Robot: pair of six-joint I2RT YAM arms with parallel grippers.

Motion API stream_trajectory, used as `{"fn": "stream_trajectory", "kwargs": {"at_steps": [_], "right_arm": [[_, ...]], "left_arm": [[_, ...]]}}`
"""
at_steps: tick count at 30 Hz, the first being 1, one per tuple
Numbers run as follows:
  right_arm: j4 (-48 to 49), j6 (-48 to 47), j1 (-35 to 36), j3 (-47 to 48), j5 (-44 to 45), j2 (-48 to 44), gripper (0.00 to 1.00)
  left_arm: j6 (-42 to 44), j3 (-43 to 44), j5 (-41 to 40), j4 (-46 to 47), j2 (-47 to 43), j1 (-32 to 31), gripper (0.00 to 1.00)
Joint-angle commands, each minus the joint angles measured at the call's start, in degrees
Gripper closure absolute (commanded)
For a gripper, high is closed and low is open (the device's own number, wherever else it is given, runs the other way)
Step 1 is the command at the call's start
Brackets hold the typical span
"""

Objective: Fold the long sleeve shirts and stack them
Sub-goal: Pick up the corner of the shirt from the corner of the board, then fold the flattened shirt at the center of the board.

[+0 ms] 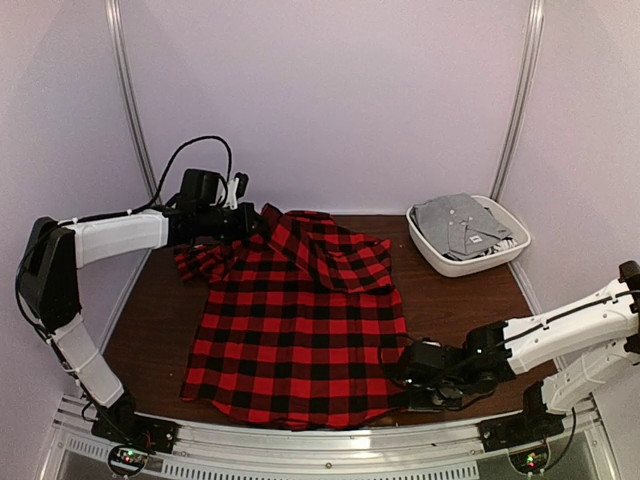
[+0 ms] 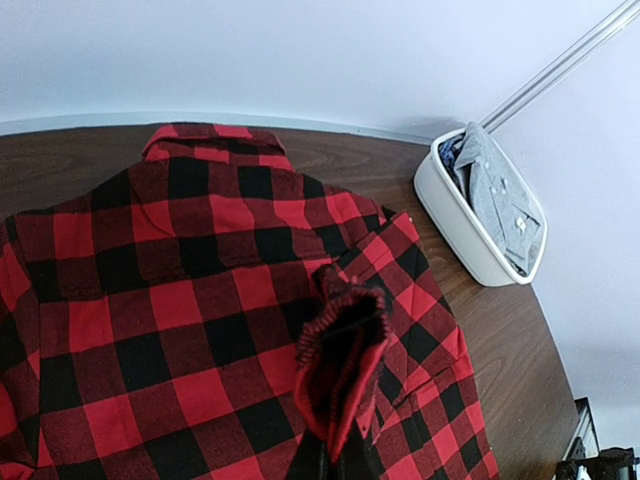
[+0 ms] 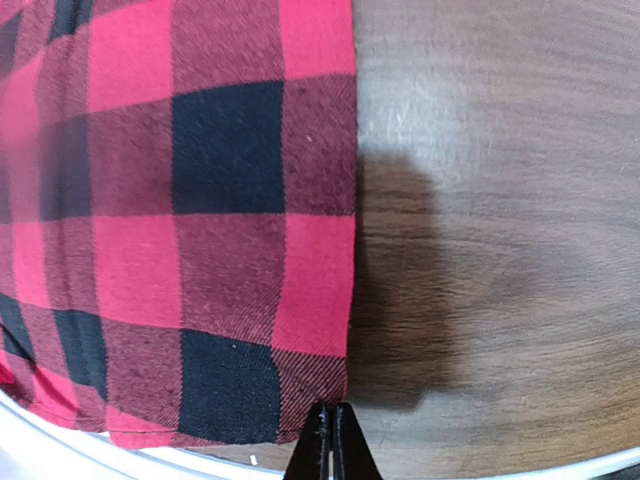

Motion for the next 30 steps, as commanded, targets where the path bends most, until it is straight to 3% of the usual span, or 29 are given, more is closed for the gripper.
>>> {"fn": "stream_trajectory", "kwargs": {"at_steps": [1, 13, 30], "right_arm": [[-2.64, -0.27, 0.37, 2.70, 3.46, -2.24, 1.00], [-0.40, -8.65, 0.54, 12.82, 3.87, 2.55, 1.00], [14.25, -25.23, -0.59, 26.60, -7.48, 23.20, 1.00]], "left_arm": [[1.17, 4.61, -1.10, 1.49, 0.70, -0.23, 1.00], [5.01, 11.27, -3.87, -2.82, 0.67, 1.70, 1.00], [10.85, 12.37, -6.42, -7.69, -0.92, 9.86, 1.00]]}}
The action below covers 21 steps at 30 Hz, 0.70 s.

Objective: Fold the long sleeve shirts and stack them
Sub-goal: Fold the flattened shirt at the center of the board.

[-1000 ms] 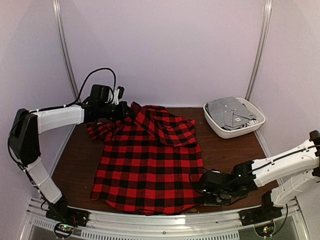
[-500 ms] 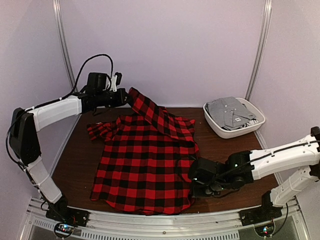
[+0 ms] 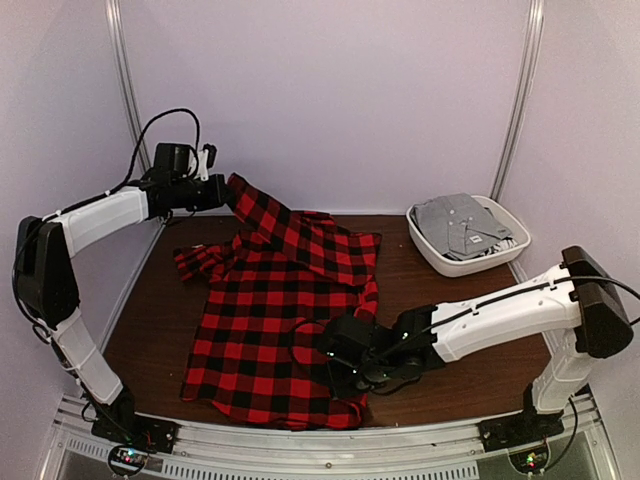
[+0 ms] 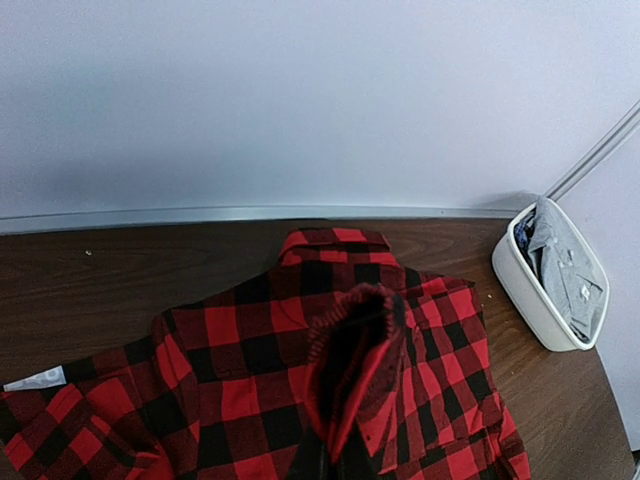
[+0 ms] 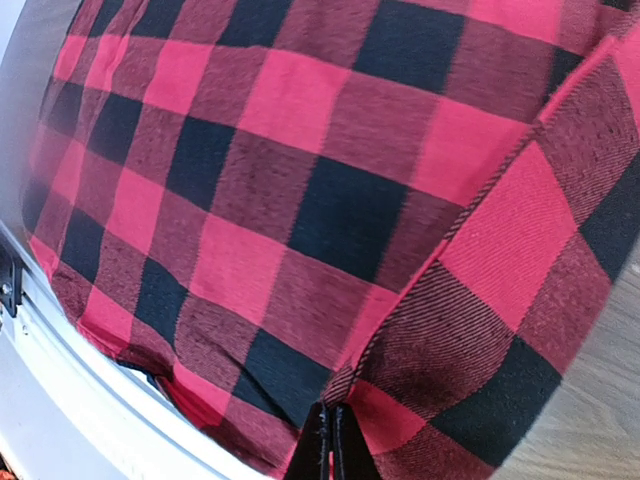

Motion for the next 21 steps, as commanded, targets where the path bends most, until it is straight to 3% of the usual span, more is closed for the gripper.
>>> {"fn": "stream_trajectory", "kwargs": {"at_steps": [1, 8, 21], "right_arm": [[4.73, -5.53, -0.89, 2.39, -5.44, 3.44, 1.00], [1.03, -10.34, -1.42, 7.89, -6.98, 6.91, 1.00], [2.75, -8.25, -1.80, 1.25, -7.29, 1.00, 1.00]], "left_arm": [[2.98, 1.89, -2.86, -0.73, -1.59, 1.06, 1.00], [3.66, 2.86, -3.72, -1.33, -2.89, 2.41, 1.00], [4.93, 4.15, -5.99, 0.99, 1.56, 2.50, 1.00]]}}
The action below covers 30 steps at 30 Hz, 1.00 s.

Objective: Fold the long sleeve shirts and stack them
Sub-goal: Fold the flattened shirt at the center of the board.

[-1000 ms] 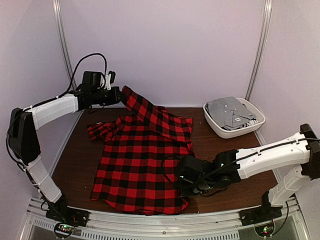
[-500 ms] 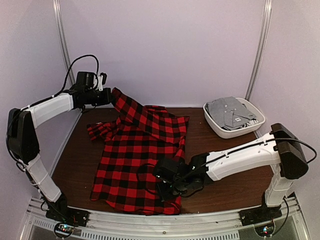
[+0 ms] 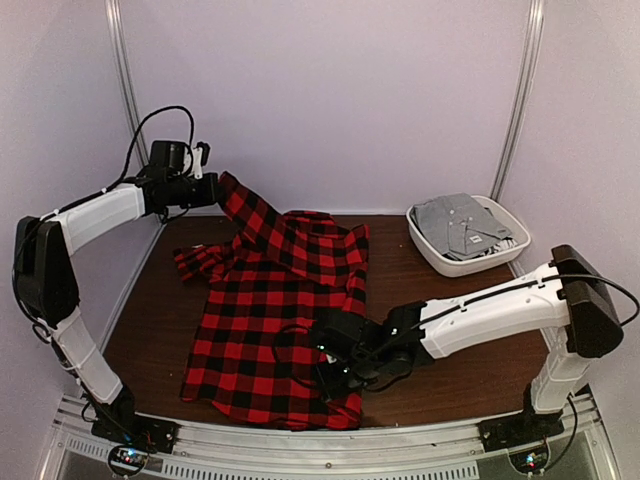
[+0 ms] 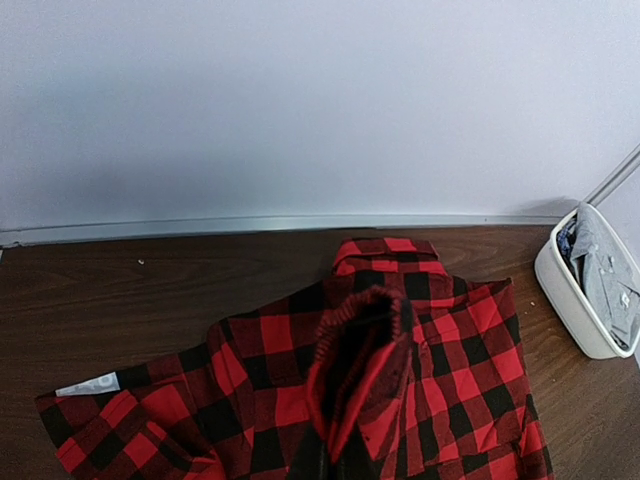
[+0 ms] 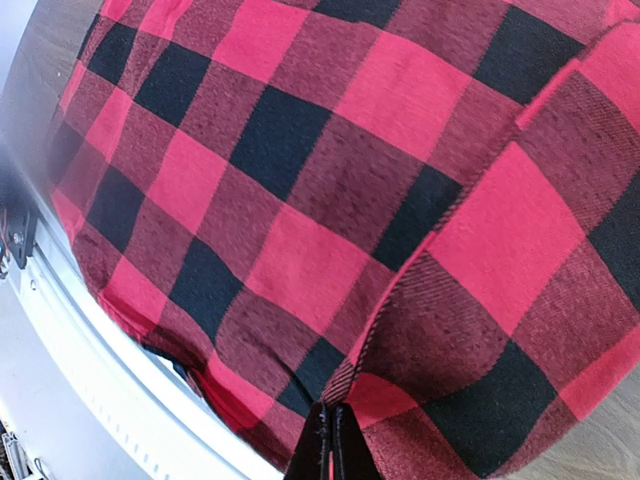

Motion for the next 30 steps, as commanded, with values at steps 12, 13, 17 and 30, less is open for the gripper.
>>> {"fn": "stream_trajectory", "kwargs": {"at_steps": [12, 13, 17, 30], "right_arm": [[4.42, 0.15, -0.32, -5.47, -5.88, -3.38, 1.00], [4.56, -0.03, -0.32, -5.21, -6.29, -2.84, 1.00], [4.58, -1.16, -0.19, -3.76, -7.28, -1.60, 1.00], [5.25, -2.93, -0.41, 0.14, -8.37, 1.51, 1.00]], "left_arm": [[3.62, 4.36, -7.69, 3.38, 0.60, 1.60, 1.00], [3.77, 4.67, -7.75, 3.29, 0.66, 1.89, 1.00], [4.11, 5.76, -8.01, 3.25, 1.07, 2.98, 1.00], [4.68, 9.96, -8.21, 2.52, 1.95, 3.91, 1.00]]}}
